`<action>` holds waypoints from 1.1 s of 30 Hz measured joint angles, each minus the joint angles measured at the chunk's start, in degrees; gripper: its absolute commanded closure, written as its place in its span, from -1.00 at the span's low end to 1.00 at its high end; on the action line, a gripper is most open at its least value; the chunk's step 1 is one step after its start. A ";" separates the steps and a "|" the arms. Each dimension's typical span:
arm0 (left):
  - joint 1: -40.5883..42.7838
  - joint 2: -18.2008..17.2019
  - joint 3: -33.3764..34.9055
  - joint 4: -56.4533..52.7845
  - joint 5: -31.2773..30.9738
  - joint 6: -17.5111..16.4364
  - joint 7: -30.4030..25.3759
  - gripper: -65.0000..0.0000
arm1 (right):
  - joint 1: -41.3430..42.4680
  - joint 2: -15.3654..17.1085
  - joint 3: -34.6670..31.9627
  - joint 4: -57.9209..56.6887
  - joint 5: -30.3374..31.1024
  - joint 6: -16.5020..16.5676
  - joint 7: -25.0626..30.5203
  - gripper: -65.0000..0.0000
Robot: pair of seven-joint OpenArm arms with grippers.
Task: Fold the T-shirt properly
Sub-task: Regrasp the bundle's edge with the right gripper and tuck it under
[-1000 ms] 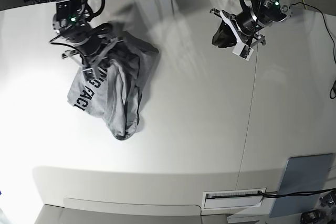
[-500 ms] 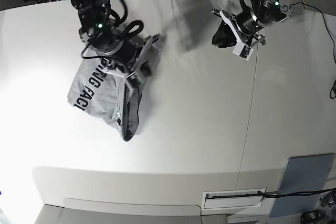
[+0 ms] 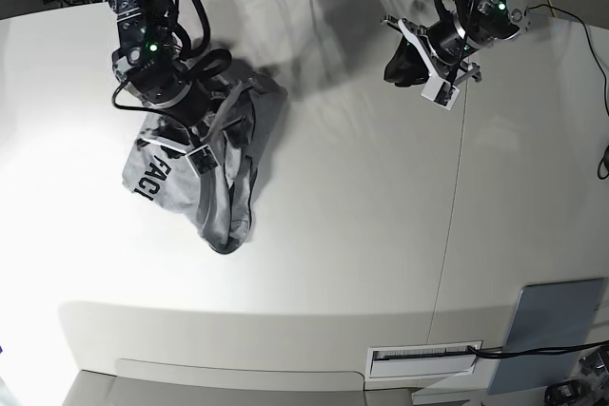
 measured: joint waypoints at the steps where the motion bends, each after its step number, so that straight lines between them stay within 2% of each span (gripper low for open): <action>1: -0.02 0.00 -0.02 0.00 0.00 0.00 0.00 0.72 | -0.22 0.02 0.00 0.00 -0.81 -0.35 0.00 0.15; 5: -0.02 -0.02 -0.02 0.00 0.00 0.00 0.00 0.72 | -1.60 -0.02 -0.02 -0.02 -0.55 -4.74 -2.38 0.15; 9: 0.00 0.02 0.00 0.00 -0.02 0.00 0.00 0.72 | -3.06 0.00 0.00 -0.02 -3.26 -8.20 -4.94 0.15; 15: -0.02 0.00 0.00 0.00 0.00 0.00 0.00 0.72 | -4.61 -0.02 0.00 -0.02 -7.23 -12.48 -5.25 0.15; 19: -0.02 -0.02 -0.02 0.00 0.00 0.00 0.00 0.72 | -4.57 -0.02 0.50 -0.02 -11.21 -17.75 -4.87 0.15; 21: -0.02 0.00 0.00 0.00 0.00 0.00 0.00 0.72 | -4.57 -0.04 1.27 -0.31 -10.86 -17.68 -4.63 0.15; 24: -0.02 -0.02 -0.02 0.00 0.00 0.00 0.00 0.72 | -4.42 -0.04 3.34 -3.72 -6.25 -17.79 -3.93 0.15; 28: -0.02 0.00 0.00 0.00 0.00 -0.02 0.00 0.72 | -4.59 0.00 4.57 -7.15 1.40 -13.77 -1.95 0.18; 30: -0.02 0.00 0.00 0.00 0.00 0.00 0.00 0.72 | -4.57 -0.04 4.57 -7.19 4.85 -11.69 -0.79 0.37; 33: 0.00 0.00 0.00 0.00 0.00 0.00 0.00 0.72 | -4.44 -0.15 4.57 -7.19 6.05 -10.45 -0.68 0.80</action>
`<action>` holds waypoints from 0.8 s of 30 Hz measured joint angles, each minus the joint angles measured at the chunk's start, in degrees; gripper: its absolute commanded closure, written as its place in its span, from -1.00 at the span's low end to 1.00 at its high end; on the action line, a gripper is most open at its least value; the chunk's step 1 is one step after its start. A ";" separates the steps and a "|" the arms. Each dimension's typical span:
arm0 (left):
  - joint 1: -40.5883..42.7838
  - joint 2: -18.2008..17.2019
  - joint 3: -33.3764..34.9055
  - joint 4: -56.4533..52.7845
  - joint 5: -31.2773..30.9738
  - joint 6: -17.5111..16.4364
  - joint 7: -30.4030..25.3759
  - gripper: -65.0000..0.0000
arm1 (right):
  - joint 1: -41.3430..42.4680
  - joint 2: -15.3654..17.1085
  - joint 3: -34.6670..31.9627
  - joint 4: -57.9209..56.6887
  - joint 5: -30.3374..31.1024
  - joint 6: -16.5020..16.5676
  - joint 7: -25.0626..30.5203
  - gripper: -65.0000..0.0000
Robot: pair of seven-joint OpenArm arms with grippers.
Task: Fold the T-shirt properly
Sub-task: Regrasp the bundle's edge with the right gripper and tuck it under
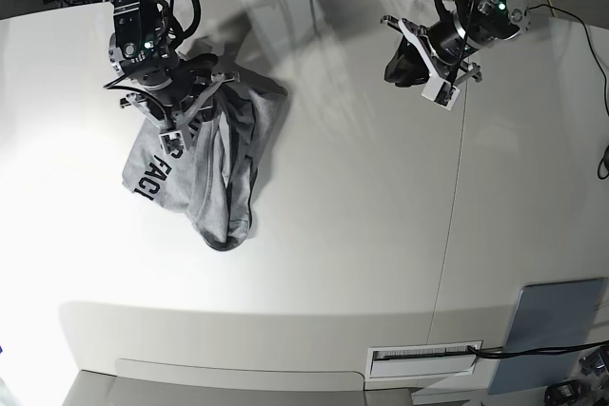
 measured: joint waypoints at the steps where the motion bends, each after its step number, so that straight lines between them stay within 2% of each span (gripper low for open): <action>1: -0.02 0.00 0.00 0.00 0.00 -0.02 0.00 0.72 | 0.00 0.00 0.00 0.00 0.04 0.00 0.98 0.91; 2: -0.02 0.00 0.00 0.00 0.00 0.00 0.00 0.72 | 0.00 -0.02 0.00 0.00 -0.04 -0.02 2.03 1.00; 6: -0.02 -0.02 0.00 0.00 0.00 0.00 0.00 0.72 | 0.22 -0.81 -0.07 0.52 -0.17 0.02 7.04 1.00; 12: -0.02 -0.02 0.00 0.00 0.00 0.00 0.00 0.72 | 5.01 -0.81 -0.09 1.92 0.57 0.00 7.89 1.00; 17: -0.02 0.00 0.00 0.00 -0.02 0.00 0.00 0.72 | 8.13 -0.83 -4.17 1.95 1.14 1.49 6.49 1.00; 20: -0.02 -0.02 -0.02 0.00 0.00 0.00 0.00 0.72 | 8.11 -0.83 -6.23 2.05 -3.72 1.51 2.80 0.98; 22: -0.02 0.00 0.00 0.00 0.00 0.00 0.00 0.72 | 7.48 -0.81 -6.40 2.03 -5.97 1.60 0.31 0.68; 24: -0.02 0.00 0.00 0.00 0.00 -0.02 0.00 0.72 | 7.41 -0.79 -6.32 2.14 -7.04 1.55 0.24 0.38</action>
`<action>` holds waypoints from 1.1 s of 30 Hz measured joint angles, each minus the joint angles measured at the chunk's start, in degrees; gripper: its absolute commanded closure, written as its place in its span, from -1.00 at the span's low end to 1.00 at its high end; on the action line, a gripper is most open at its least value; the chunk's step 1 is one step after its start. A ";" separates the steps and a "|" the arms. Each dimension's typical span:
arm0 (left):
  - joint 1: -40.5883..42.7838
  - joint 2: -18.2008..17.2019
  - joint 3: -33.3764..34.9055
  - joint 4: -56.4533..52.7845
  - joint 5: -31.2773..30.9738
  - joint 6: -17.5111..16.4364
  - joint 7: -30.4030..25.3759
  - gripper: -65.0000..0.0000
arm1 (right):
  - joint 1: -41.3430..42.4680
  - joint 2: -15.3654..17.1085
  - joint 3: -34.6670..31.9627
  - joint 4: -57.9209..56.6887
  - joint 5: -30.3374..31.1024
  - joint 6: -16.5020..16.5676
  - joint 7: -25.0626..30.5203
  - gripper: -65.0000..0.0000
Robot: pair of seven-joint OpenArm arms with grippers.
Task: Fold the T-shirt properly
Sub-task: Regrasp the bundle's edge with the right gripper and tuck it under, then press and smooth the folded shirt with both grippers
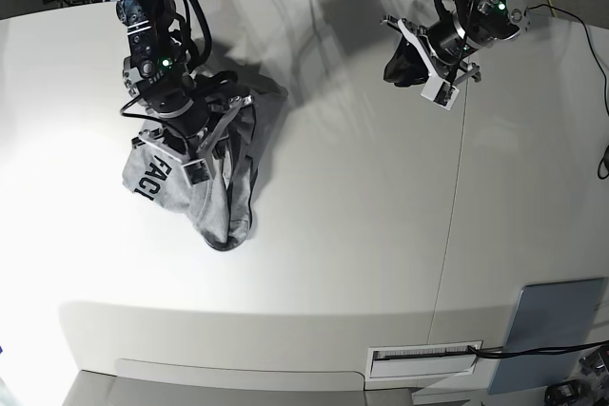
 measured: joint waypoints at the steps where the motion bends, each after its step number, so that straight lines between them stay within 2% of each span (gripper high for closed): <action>1: 0.02 0.00 -0.02 0.00 0.00 0.02 0.00 0.72 | -0.24 0.07 0.24 0.55 -0.31 0.02 0.37 0.28; 3: 0.00 0.00 -0.02 0.00 0.00 0.02 0.00 0.72 | -1.86 0.42 0.70 3.26 -0.28 -0.04 0.52 0.23; 5: 0.02 0.02 -0.02 0.00 0.00 0.02 0.00 0.72 | -3.80 0.55 1.05 6.97 -0.20 0.07 -4.24 0.23; 6: 0.02 0.02 0.00 0.00 0.00 0.00 0.00 0.72 | -4.61 0.96 1.03 9.25 -0.39 1.44 -6.34 0.23; 7: 0.02 0.02 0.00 0.00 0.00 0.00 0.00 0.72 | -5.51 1.90 1.01 11.82 -0.37 3.41 -6.21 0.24; 8: 0.00 0.00 -0.02 0.00 0.00 0.02 0.00 0.72 | -6.51 3.15 0.98 14.78 0.15 3.96 -5.16 0.25; 10: 0.02 -0.02 -0.04 0.00 0.02 0.02 0.00 0.72 | -9.25 5.09 1.07 19.37 -0.48 3.08 -3.26 0.43; 13: 0.00 0.04 -0.02 0.00 -0.02 0.00 0.00 0.72 | -14.60 5.16 2.21 19.82 -4.00 -1.73 -4.87 0.94; 14: 0.00 0.02 -0.02 0.00 -0.02 0.00 0.00 0.72 | -16.06 5.22 2.93 19.65 -4.74 -2.14 -5.57 1.00; 20: 0.00 0.00 -0.04 0.00 0.00 -0.02 -0.02 0.72 | -18.38 5.22 8.26 19.26 -5.84 -2.36 -4.15 1.00; 23: 0.11 -0.02 -0.07 0.00 0.00 -0.20 0.00 0.72 | -18.29 5.20 8.07 13.33 -5.16 -0.66 -1.57 1.00; 27: 0.04 0.02 -0.04 0.00 -0.02 -0.20 0.00 0.72 | -18.27 5.20 8.07 6.82 -4.96 -0.48 3.41 1.00; 33: 0.00 -0.02 -0.04 0.00 0.00 -0.17 0.00 0.72 | -14.40 4.68 8.04 0.46 -4.26 2.27 4.28 1.00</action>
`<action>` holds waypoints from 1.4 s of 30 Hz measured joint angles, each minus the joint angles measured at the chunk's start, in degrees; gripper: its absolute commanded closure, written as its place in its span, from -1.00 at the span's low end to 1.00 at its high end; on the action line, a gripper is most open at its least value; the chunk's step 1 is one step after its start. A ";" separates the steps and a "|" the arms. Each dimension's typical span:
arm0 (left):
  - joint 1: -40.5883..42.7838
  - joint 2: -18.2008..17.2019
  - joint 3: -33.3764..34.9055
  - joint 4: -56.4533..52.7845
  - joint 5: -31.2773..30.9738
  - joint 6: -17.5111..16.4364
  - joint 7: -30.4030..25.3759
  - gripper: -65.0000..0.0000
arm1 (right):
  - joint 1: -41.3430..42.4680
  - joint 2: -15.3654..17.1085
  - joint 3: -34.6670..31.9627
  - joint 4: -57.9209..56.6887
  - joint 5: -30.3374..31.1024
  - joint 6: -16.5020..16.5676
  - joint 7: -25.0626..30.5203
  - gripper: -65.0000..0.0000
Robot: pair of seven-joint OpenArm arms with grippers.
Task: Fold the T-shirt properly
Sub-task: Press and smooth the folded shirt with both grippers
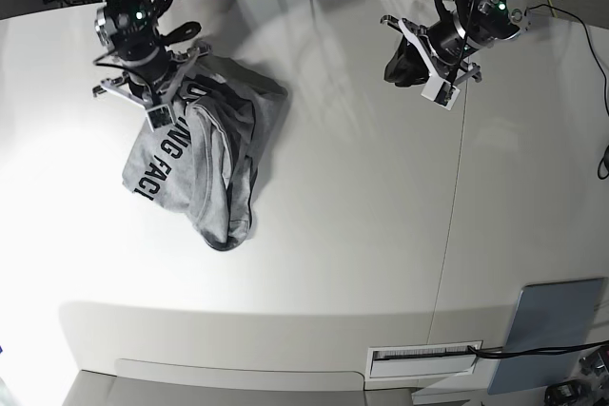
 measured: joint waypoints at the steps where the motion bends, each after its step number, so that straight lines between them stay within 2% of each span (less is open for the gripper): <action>1: 0.00 0.02 0.00 0.00 -0.02 -0.02 0.00 0.72 | 0.61 0.02 -0.17 -0.83 0.50 0.96 0.20 1.00; 5: 0.00 0.00 0.00 0.00 0.00 0.00 0.00 0.72 | 4.02 0.07 -3.85 -3.56 1.62 1.01 0.76 1.00; 14: 0.00 0.00 0.00 0.00 0.00 0.00 0.00 0.72 | 13.60 -0.31 -18.80 -6.97 1.68 -0.33 1.20 1.00; 18: 0.00 -0.02 0.00 0.00 0.00 0.00 0.00 0.72 | 18.99 -4.11 -21.20 -8.35 -0.15 -0.17 6.67 1.00; 21: 0.00 -0.02 0.00 0.00 0.00 -0.02 -0.02 0.72 | 25.22 -8.24 -21.88 -14.93 -1.99 -0.11 10.73 1.00; 25: -0.02 -0.02 0.00 0.00 0.00 0.00 0.00 0.72 | 33.99 -11.87 -21.62 -24.00 -3.02 -0.96 10.01 1.00; 27: 0.00 0.02 0.00 0.00 0.00 0.00 0.00 0.72 | 35.85 -12.52 -21.66 -24.11 -3.02 -3.04 8.63 1.00; 30: 0.00 0.00 -0.02 0.00 0.00 0.00 0.00 0.72 | 36.54 -12.50 -21.62 -21.33 -6.64 -5.66 5.03 1.00; 33: 0.00 0.02 0.00 0.00 -1.70 0.00 -0.02 0.78 | 36.54 -11.78 -20.52 -20.39 -7.54 -5.75 1.38 1.00; 34: 0.02 0.02 0.00 0.00 -3.30 -0.04 -0.04 0.83 | 36.35 -10.95 -20.44 -20.39 -7.50 -5.68 0.52 1.00; 37: -0.17 0.00 0.24 0.00 -5.90 -3.04 -0.04 0.93 | 34.93 -7.85 -18.88 -20.39 -7.32 -6.54 -0.46 1.00; 39: -0.87 0.02 1.64 0.00 -6.08 -2.84 0.02 0.93 | 33.57 -5.77 -16.52 -20.41 -7.43 -6.86 -0.79 1.00; 42: -2.80 0.00 4.90 -0.04 -6.14 -0.35 0.00 0.93 | 30.77 -3.17 -12.35 -20.41 -7.54 -7.13 -0.81 1.00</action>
